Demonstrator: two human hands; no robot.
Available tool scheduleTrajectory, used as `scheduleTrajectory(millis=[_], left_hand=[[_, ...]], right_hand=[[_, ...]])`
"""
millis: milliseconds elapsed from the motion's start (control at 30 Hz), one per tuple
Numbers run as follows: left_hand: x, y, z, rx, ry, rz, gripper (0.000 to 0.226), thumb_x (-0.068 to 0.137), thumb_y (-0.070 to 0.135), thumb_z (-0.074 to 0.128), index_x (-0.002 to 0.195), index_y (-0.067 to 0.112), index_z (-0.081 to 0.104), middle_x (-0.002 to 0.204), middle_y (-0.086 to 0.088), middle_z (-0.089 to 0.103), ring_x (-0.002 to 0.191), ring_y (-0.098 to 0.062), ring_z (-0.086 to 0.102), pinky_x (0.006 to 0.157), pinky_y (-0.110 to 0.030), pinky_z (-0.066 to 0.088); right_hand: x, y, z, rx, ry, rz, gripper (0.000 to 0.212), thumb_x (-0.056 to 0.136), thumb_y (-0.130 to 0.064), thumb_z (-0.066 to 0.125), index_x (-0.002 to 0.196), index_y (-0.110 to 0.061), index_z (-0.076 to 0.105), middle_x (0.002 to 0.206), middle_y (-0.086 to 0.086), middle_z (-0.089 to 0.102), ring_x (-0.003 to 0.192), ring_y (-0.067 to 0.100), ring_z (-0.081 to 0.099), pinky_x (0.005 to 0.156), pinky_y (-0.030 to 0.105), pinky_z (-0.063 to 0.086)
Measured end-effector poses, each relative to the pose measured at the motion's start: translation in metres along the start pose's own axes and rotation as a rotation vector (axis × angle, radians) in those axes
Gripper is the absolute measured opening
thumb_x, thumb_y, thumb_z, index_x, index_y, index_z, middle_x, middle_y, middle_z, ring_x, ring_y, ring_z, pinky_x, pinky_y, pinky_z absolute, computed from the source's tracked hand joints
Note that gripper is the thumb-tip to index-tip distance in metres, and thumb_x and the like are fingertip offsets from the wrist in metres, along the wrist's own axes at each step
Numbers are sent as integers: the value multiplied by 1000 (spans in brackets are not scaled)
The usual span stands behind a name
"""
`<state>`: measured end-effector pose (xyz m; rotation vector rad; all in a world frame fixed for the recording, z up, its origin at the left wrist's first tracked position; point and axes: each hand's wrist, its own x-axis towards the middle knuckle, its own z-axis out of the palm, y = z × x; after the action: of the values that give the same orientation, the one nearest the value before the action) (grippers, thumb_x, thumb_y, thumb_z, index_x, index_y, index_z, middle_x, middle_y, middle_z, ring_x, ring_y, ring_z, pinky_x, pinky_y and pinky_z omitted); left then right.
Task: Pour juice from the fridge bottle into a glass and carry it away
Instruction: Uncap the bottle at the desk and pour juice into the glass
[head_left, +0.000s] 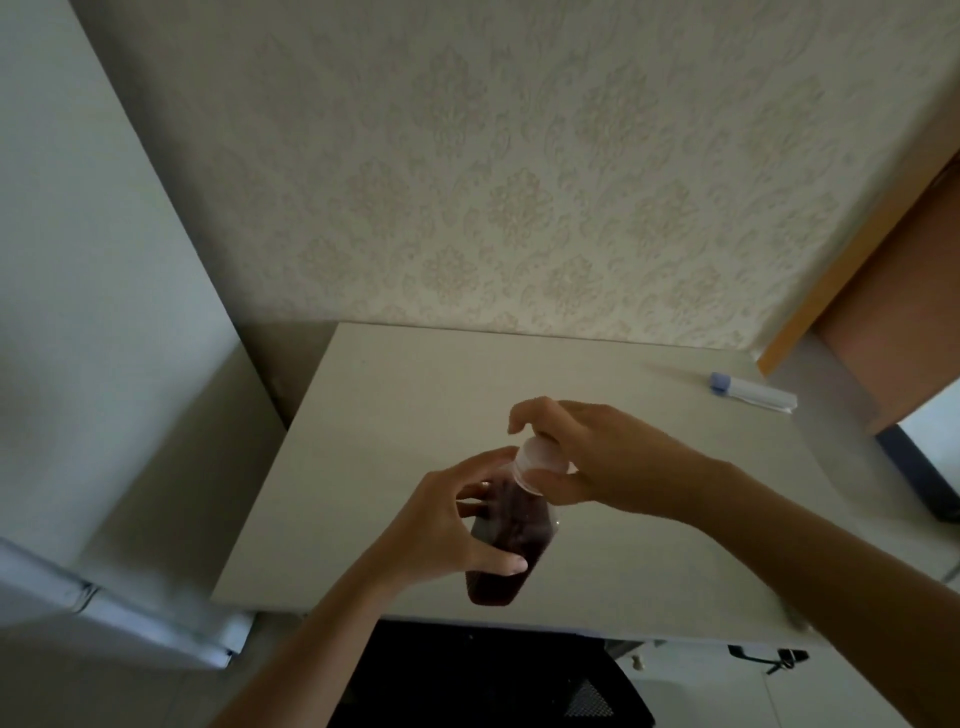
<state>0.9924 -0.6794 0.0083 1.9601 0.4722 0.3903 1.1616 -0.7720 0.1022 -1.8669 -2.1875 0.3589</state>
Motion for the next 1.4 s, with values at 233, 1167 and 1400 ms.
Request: scheduleTrajectory(millis=[233, 1167, 1400], left_hand=[[-4, -3, -4, 4, 33, -13, 87, 54, 18, 89, 124, 46, 46, 113, 13, 64, 104, -6, 62, 87, -25, 53], [-1, -91, 19, 56, 161, -156, 87, 52, 21, 86, 117, 57, 41, 112, 28, 57, 102, 3, 58, 86, -24, 54], [-5, -119, 26, 45, 153, -188, 90, 51, 16, 89, 119, 53, 43, 115, 24, 59, 103, 1, 59, 86, -21, 52]], right_hand=[[-3, 5, -12, -216, -23, -153, 59, 89, -57, 35, 141, -45, 10, 123, -13, 52, 83, 1, 53, 72, 21, 47], [-37, 127, 190, 598, 357, 730, 51, 68, -12, 80, 114, -15, 61, 99, 1, 68, 92, 14, 63, 73, 25, 50], [-47, 159, 273, 730, 347, 1002, 44, 60, 0, 82, 96, -15, 62, 104, 10, 64, 91, 24, 64, 76, 39, 54]])
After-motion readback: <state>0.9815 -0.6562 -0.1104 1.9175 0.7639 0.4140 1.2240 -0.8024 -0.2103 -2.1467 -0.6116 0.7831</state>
